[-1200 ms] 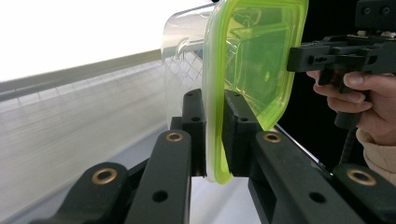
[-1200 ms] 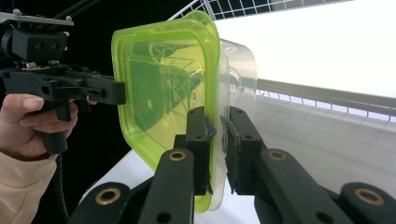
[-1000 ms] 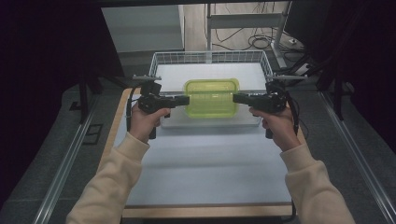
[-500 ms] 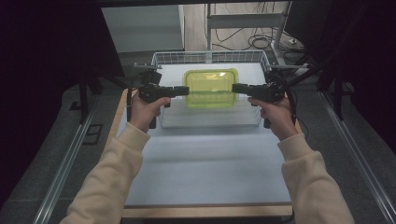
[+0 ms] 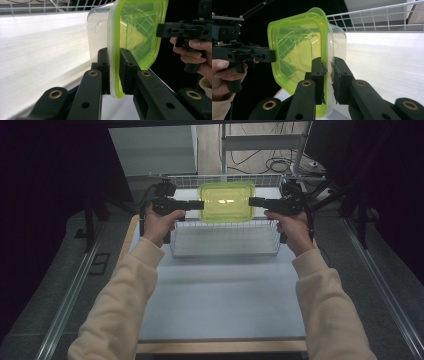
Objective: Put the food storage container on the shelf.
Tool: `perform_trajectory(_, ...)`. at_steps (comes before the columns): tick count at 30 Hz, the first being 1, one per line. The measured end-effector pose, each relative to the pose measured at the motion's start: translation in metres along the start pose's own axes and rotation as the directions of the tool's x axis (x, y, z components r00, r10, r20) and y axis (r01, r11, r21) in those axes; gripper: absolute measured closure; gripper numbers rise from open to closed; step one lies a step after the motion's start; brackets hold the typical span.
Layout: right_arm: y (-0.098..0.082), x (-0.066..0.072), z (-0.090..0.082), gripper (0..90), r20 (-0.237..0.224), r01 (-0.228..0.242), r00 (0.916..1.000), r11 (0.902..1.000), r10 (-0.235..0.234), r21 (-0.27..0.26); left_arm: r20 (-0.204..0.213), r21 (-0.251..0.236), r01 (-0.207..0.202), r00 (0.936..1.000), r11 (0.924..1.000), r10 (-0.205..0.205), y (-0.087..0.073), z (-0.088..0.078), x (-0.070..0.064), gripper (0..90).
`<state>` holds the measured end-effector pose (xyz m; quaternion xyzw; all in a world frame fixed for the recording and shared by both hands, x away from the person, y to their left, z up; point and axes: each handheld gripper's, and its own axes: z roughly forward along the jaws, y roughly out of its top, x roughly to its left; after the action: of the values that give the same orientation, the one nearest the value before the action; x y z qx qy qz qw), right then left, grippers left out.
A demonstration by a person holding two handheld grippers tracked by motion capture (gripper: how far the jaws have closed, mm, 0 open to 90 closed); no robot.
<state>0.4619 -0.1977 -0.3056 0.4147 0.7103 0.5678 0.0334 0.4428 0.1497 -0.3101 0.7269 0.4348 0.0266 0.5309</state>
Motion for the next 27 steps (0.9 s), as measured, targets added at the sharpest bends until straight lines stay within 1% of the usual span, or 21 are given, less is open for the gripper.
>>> perform_trajectory(1,0.002,-0.004,0.005,80.2,0.003,-0.014,0.9999,0.9999,0.014,0.0,-0.008,0.001,-0.004,1.0,1.0,0.004,0.003,0.004,0.004,80.6)
perform_trajectory(3,0.002,-0.009,0.009,80.1,0.011,-0.026,0.9996,0.9997,0.026,-0.001,-0.017,0.009,-0.003,0.9998,1.0,0.003,0.005,0.008,0.007,80.5)
perform_trajectory(5,0.002,-0.013,0.013,80.0,0.018,-0.042,0.999,0.9991,0.042,0.003,-0.021,0.019,0.004,0.9998,0.9998,-0.003,0.007,0.013,0.012,80.3)
perform_trajectory(6,0.002,-0.015,0.015,79.9,0.021,-0.045,0.9988,0.999,0.045,0.002,-0.021,0.019,0.004,0.9998,0.9998,-0.003,0.007,0.013,0.012,80.3)
perform_trajectory(7,0.003,-0.016,0.016,79.9,0.024,-0.047,0.9986,0.9989,0.046,0.003,-0.031,0.021,0.018,0.9994,0.9996,-0.017,0.008,0.017,0.018,80.2)
perform_trajectory(8,0.003,-0.016,0.018,79.9,0.028,-0.051,0.9983,0.9987,0.051,0.003,-0.037,0.022,0.024,0.999,0.9995,-0.023,0.009,0.019,0.021,80.1)
perform_trajectory(9,0.004,-0.016,0.021,79.9,0.034,-0.05,0.9982,0.9988,0.049,0.004,-0.041,0.025,0.033,0.9986,0.9991,-0.032,0.009,0.021,0.023,80.0)
perform_trajectory(10,0.005,-0.017,0.023,79.9,0.043,-0.048,0.9979,0.9988,0.048,0.008,-0.041,0.025,0.033,0.9986,0.9991,-0.032,0.009,0.021,0.023,79.8)
perform_trajectory(12,0.006,-0.018,0.026,79.9,0.05,-0.053,0.9974,0.9986,0.053,0.004,-0.043,0.015,0.047,0.998,0.9988,-0.046,0.011,0.023,0.028,79.9)
perform_trajectory(14,0.008,-0.02,0.028,79.7,0.058,-0.06,0.9965,0.9982,0.059,0.007,-0.044,0.014,0.05,0.9978,0.9986,-0.049,0.013,0.025,0.028,79.9)
perform_trajectory(15,0.009,-0.021,0.029,79.5,0.065,-0.061,0.9961,0.9981,0.06,0.008,-0.044,0.005,0.064,0.997,0.998,-0.063,0.014,0.027,0.028,79.9)
perform_trajectory(16,0.009,-0.022,0.029,79.1,0.072,-0.056,0.9959,0.9984,0.056,0.009,-0.047,0.011,0.059,0.9972,0.9982,-0.059,0.015,0.028,0.028,79.7)
perform_trajectory(17,0.01,-0.024,0.03,78.5,0.075,-0.063,0.9952,0.998,0.063,0.004,-0.047,0.011,0.059,0.9972,0.9982,-0.059,0.015,0.028,0.028,79.4)
perform_trajectory(18,0.01,-0.025,0.031,76.5,0.081,-0.073,0.994,0.9973,0.074,-0.008,-0.045,0.0,0.077,0.996,0.997,-0.077,0.016,0.032,0.027,78.9)
perform_trajectory(19,0.01,-0.025,0.031,76.5,0.081,-0.073,0.994,0.9973,0.074,-0.008,-0.045,0.0,0.077,0.996,0.997,-0.077,0.016,0.032,0.027,78.1)
perform_trajectory(20,0.01,-0.026,0.033,71.8,0.089,-0.078,0.9929,0.9969,0.078,-0.01,-0.062,0.008,0.078,0.995,0.9969,-0.078,0.017,0.038,0.026,76.0)
perform_trajectory(21,0.01,-0.026,0.033,71.8,0.089,-0.078,0.9929,0.9969,0.078,-0.01,-0.062,0.008,0.078,0.995,0.9969,-0.078,0.017,0.038,0.026,74.7)
perform_trajectory(22,0.009,-0.027,0.037,70.8,0.12,-0.061,0.9908,0.9981,0.062,-0.008,-0.069,-0.001,0.081,0.9943,0.9967,-0.081,0.018,0.043,0.027,73.4)
perform_trajectory(24,0.009,-0.028,0.038,69.7,0.128,-0.063,0.9897,0.998,0.064,-0.005,-0.068,-0.004,0.088,0.9938,0.9961,-0.088,0.018,0.044,0.028,71.2)
perform_trajectory(26,0.008,-0.032,0.04,70.6,0.145,-0.066,0.9871,0.9976,0.068,-0.023,-0.055,-0.01,0.11,0.9923,0.9939,-0.111,0.019,0.047,0.031,70.3)
perform_trajectory(27,0.008,-0.033,0.04,70.4,0.148,-0.067,0.9865,0.9976,0.069,-0.019,-0.061,-0.01,0.11,0.992,0.9939,-0.11,0.02,0.048,0.032,69.3)
